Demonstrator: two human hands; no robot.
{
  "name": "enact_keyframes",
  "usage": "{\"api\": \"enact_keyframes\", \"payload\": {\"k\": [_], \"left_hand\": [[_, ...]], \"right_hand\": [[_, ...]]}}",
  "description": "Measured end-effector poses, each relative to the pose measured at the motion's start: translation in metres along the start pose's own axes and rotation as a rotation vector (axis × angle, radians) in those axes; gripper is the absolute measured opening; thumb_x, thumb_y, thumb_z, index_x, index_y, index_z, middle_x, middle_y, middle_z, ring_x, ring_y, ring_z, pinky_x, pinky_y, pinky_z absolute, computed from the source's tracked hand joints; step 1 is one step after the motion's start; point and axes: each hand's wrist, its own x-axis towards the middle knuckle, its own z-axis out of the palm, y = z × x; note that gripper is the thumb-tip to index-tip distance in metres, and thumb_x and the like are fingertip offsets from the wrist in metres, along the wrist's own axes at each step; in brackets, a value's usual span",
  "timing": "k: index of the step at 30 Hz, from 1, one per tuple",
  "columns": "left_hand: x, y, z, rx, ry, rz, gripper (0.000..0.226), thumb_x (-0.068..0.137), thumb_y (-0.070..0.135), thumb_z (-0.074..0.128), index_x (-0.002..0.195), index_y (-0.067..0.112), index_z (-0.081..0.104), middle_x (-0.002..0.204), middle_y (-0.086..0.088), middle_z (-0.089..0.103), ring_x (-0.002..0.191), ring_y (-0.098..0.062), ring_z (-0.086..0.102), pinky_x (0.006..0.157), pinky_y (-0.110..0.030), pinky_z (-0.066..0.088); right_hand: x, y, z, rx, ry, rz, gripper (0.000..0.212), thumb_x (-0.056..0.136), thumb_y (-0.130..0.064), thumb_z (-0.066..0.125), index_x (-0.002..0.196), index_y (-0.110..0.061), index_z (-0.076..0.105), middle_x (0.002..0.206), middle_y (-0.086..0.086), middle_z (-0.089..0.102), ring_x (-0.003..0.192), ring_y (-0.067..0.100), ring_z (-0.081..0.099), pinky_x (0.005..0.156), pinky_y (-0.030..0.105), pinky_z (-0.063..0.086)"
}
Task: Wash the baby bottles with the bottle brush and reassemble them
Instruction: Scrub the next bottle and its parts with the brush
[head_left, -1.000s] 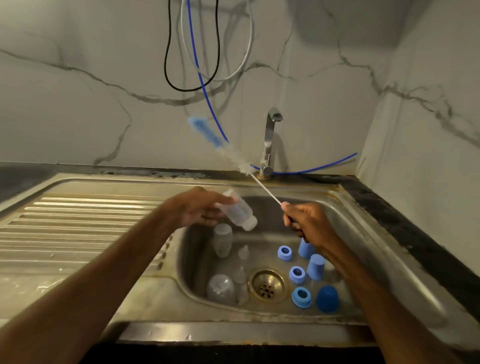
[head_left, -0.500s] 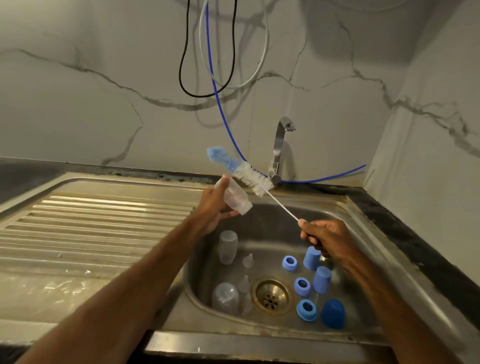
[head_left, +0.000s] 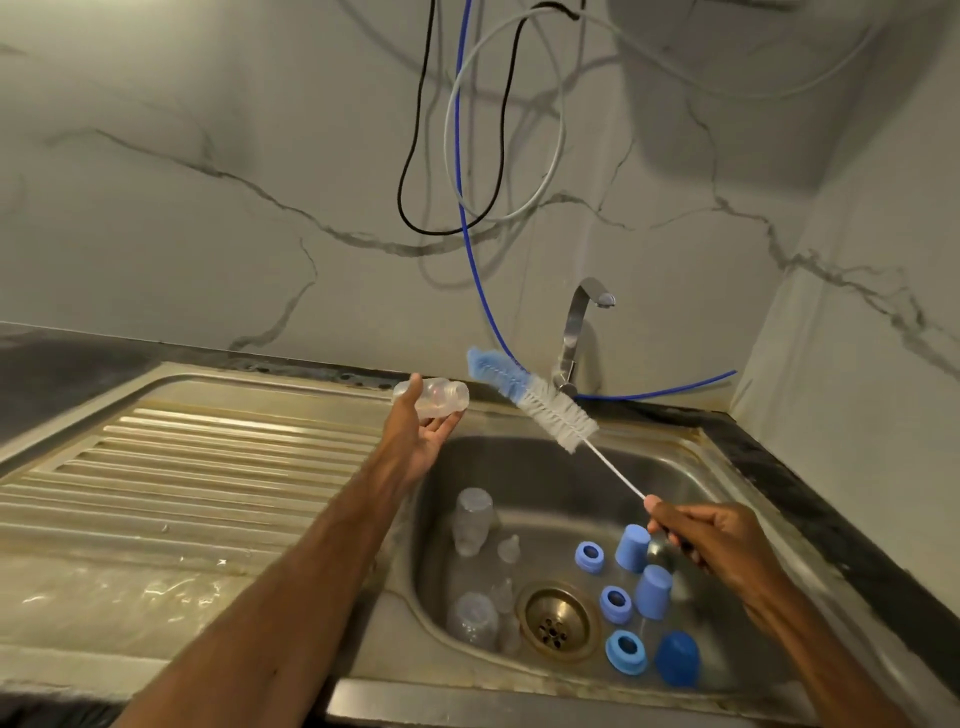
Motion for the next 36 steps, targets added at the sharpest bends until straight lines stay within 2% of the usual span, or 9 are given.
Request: {"api": "enact_keyframes", "payload": {"k": [5, 7, 9, 16, 19, 24, 27, 29, 36], "left_hand": [[0.003, 0.012, -0.014, -0.03, 0.08, 0.054, 0.068, 0.095, 0.041, 0.07, 0.146, 0.007, 0.042, 0.139, -0.024, 0.055, 0.117, -0.036, 0.065, 0.085, -0.041, 0.061], [0.002, 0.012, -0.015, 0.027, 0.054, 0.074, 0.063, 0.096, 0.039, 0.068, 0.144, 0.007, 0.041, 0.138, -0.023, 0.055, 0.119, -0.036, 0.064, 0.09, -0.041, 0.058], [-0.001, 0.01, -0.012, 0.101, 0.017, 0.093, 0.052, 0.098, 0.035, 0.066, 0.137, 0.009, 0.043, 0.135, -0.023, 0.057, 0.117, -0.035, 0.065, 0.087, -0.04, 0.059], [0.0, -0.005, -0.009, 0.471, -0.039, 0.207, 0.061, 0.095, 0.039, 0.068, 0.144, 0.012, 0.042, 0.141, -0.016, 0.056, 0.121, -0.034, 0.064, 0.093, -0.044, 0.058], [-0.006, -0.02, -0.002, 0.553, -0.175, 0.133, 0.058, 0.096, 0.039, 0.065, 0.143, 0.013, 0.042, 0.139, -0.017, 0.058, 0.119, -0.032, 0.065, 0.092, -0.04, 0.059], [-0.008, -0.037, 0.01, 0.431, -0.223, 0.048, 0.079, 0.087, 0.044, 0.07, 0.149, 0.01, 0.035, 0.137, -0.02, 0.057, 0.12, -0.035, 0.064, 0.084, -0.036, 0.063], [-0.002, -0.04, 0.006, 0.45, -0.167, 0.08, 0.064, 0.097, 0.042, 0.063, 0.146, 0.011, 0.036, 0.132, -0.017, 0.059, 0.116, -0.032, 0.066, 0.083, -0.035, 0.062], [0.002, -0.042, 0.003, 0.472, -0.104, 0.111, 0.059, 0.098, 0.043, 0.062, 0.143, 0.013, 0.037, 0.13, -0.015, 0.059, 0.114, -0.03, 0.066, 0.087, -0.038, 0.059], [0.003, -0.036, -0.002, 0.38, -0.058, 0.083, 0.065, 0.097, 0.04, 0.065, 0.147, 0.011, 0.035, 0.134, -0.018, 0.057, 0.115, -0.032, 0.067, 0.075, -0.036, 0.063]], "right_hand": [[-0.007, -0.001, 0.001, -0.101, -0.164, -0.019, 0.044, 0.075, -0.052, 0.075, 0.078, -0.008, 0.081, 0.063, 0.002, 0.071, 0.054, 0.007, 0.065, 0.057, 0.016, 0.051], [-0.006, -0.001, 0.0, -0.115, -0.121, -0.039, 0.03, 0.079, -0.043, 0.079, 0.075, -0.013, 0.081, 0.069, 0.006, 0.075, 0.064, 0.018, 0.072, 0.064, 0.025, 0.055], [-0.005, -0.002, -0.002, -0.119, -0.065, -0.092, 0.022, 0.082, -0.034, 0.079, 0.071, -0.014, 0.08, 0.068, 0.003, 0.075, 0.064, 0.017, 0.072, 0.06, 0.019, 0.052], [-0.009, -0.003, -0.002, -0.265, -0.089, -0.191, 0.034, 0.088, -0.051, 0.07, 0.072, -0.021, 0.079, 0.068, 0.002, 0.074, 0.063, 0.013, 0.066, 0.067, 0.029, 0.052], [-0.013, -0.012, 0.006, -0.277, -0.097, -0.222, 0.032, 0.086, -0.044, 0.074, 0.071, -0.017, 0.078, 0.067, 0.001, 0.074, 0.061, 0.014, 0.07, 0.063, 0.022, 0.055], [-0.015, -0.019, 0.012, -0.299, -0.156, -0.218, 0.033, 0.088, -0.033, 0.073, 0.072, -0.004, 0.076, 0.049, -0.008, 0.063, 0.046, 0.001, 0.058, 0.054, 0.009, 0.045], [-0.011, -0.015, 0.008, -0.256, -0.099, -0.177, 0.028, 0.077, -0.037, 0.08, 0.085, -0.011, 0.074, 0.06, 0.0, 0.068, 0.053, 0.004, 0.063, 0.059, 0.015, 0.05], [-0.009, -0.009, 0.004, -0.236, -0.005, -0.18, 0.023, 0.076, -0.022, 0.088, 0.09, -0.015, 0.071, 0.065, 0.003, 0.069, 0.054, 0.005, 0.064, 0.059, 0.018, 0.052], [-0.012, 0.003, 0.004, -0.311, 0.102, -0.245, 0.01, 0.082, -0.015, 0.083, 0.081, -0.023, 0.076, 0.075, -0.008, 0.075, 0.072, 0.003, 0.07, 0.071, 0.021, 0.055]]}}
